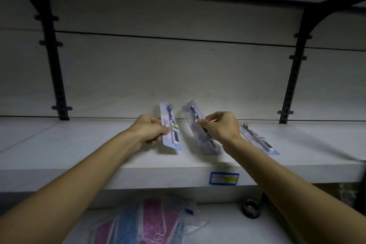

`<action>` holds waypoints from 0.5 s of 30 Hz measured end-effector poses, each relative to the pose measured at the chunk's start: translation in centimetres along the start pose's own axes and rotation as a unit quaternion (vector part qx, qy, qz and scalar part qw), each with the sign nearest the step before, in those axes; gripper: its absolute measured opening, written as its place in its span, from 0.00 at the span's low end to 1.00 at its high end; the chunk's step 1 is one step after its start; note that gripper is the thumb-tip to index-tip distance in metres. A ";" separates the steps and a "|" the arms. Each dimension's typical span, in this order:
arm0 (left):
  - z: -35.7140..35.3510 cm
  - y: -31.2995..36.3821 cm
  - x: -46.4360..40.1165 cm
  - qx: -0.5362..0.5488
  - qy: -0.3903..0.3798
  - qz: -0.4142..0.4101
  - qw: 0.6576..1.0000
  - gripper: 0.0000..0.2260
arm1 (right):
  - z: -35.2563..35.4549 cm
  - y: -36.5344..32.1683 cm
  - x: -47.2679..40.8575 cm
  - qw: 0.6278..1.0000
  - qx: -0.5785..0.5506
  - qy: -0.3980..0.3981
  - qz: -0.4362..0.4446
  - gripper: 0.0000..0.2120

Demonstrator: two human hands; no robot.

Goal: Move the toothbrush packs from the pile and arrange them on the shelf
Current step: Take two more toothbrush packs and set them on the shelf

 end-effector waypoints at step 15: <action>0.8 -1.6 -2.5 -0.008 -0.074 -0.009 0.997 0.07 | -3.2 0.3 2.5 0.939 0.318 0.060 0.117 0.20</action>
Point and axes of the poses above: each hand's wrist, its own x-axis away from the middle knuckle, its own z-axis out of the back of the hand, y = z × x, the point moved 1 cm from there along -x, towards the middle knuckle, and after that the axes turned 7 degrees about y, right-handed, at the moved point
